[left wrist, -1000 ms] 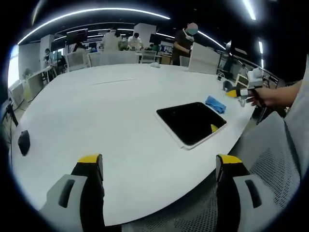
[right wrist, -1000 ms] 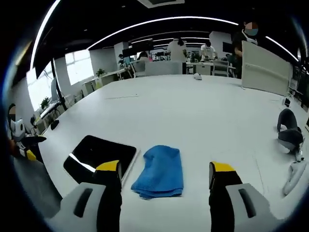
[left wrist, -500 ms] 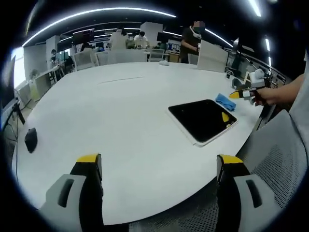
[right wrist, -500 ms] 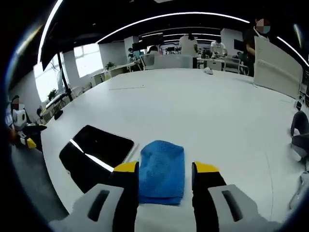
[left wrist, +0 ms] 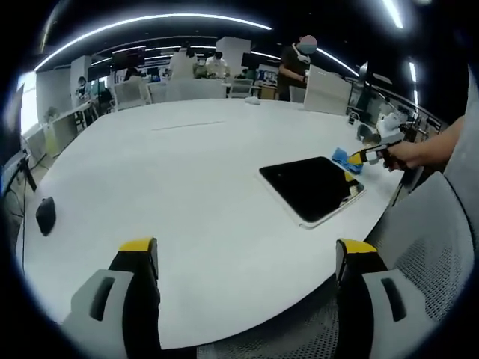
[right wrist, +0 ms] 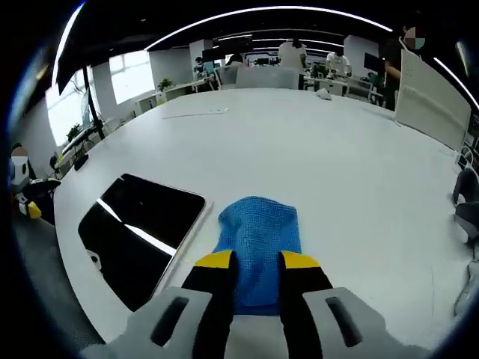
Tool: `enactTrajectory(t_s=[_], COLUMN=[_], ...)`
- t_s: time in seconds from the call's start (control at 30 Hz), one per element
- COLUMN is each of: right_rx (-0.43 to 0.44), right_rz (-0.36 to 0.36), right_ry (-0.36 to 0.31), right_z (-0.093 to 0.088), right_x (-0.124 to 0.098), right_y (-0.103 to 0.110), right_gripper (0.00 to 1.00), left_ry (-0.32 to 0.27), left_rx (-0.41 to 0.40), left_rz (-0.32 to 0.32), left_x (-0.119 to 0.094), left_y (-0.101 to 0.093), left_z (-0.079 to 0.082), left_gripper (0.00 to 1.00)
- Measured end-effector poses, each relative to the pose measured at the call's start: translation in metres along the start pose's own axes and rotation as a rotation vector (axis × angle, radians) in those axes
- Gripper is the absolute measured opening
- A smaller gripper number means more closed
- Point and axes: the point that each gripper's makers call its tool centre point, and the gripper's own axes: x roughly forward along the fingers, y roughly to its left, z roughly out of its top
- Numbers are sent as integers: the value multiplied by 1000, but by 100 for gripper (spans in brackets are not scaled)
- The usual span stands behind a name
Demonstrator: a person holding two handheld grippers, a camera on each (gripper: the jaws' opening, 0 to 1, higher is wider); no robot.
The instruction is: Wipe the mirror surface with the cleaning cloth until all visible marks leave the cleaned area.
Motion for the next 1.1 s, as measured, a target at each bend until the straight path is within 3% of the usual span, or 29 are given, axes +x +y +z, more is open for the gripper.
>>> enactTrajectory(t_s=[0.03, 0.1, 0.23, 0.27, 0.3, 0.33, 0.4, 0.5, 0.57, 0.67, 0.7, 0.73, 0.87, 1.1], right_rx=[-8, 28, 12, 28, 10, -41, -28, -36, 26, 25, 18, 10, 108, 240], right_rz=[-37, -37, -42, -35, -35, -39, -58, -64, -61, -59, -64, -65, -79, -44], right_ry=[0, 1, 2, 13, 39, 17, 36, 60, 58, 55, 61, 61, 33, -6], right_z=[1, 5, 8, 6, 0, 3, 4, 5, 5, 4, 5, 7, 18, 41], right_x=[-1, -3, 3, 4, 8, 10, 6, 7, 7, 6, 4, 2, -5, -12], right_y=[-3, 1, 0, 1, 1, -1, 3, 3, 2, 1, 0, 0, -10, -9], right_gripper=[18, 19, 22, 17, 4, 4, 3, 1, 0, 0, 0, 0, 0, 1], left_ry=[1, 18, -18, -12, -9, -17, -13, 9, 25, 40, 105, 107, 37, 26], left_rx=[-5, 2, -5, -5, -3, -4, -6, 10, 3, 0, -21, -37, -6, -16], left_rz=[-4, -10, -8, -8, -11, -26, -24, -43, -54, -76, -119, -150, -143, -123], left_x=[-1, 0, -1, 0, 0, 0, 1, 3, 3, 5, 3, 3, 3, 3], left_y=[0, 3, 5, 4, 3, 0, 1, -1, 0, -1, -11, -16, -11, -4], left_z=[-1, -6, 0, 0, 0, 1, 1, -4, -7, -11, -21, -21, -11, -11], left_gripper=[99, 99, 99, 99, 99, 99, 99, 99, 99, 98, 98, 98, 99, 99])
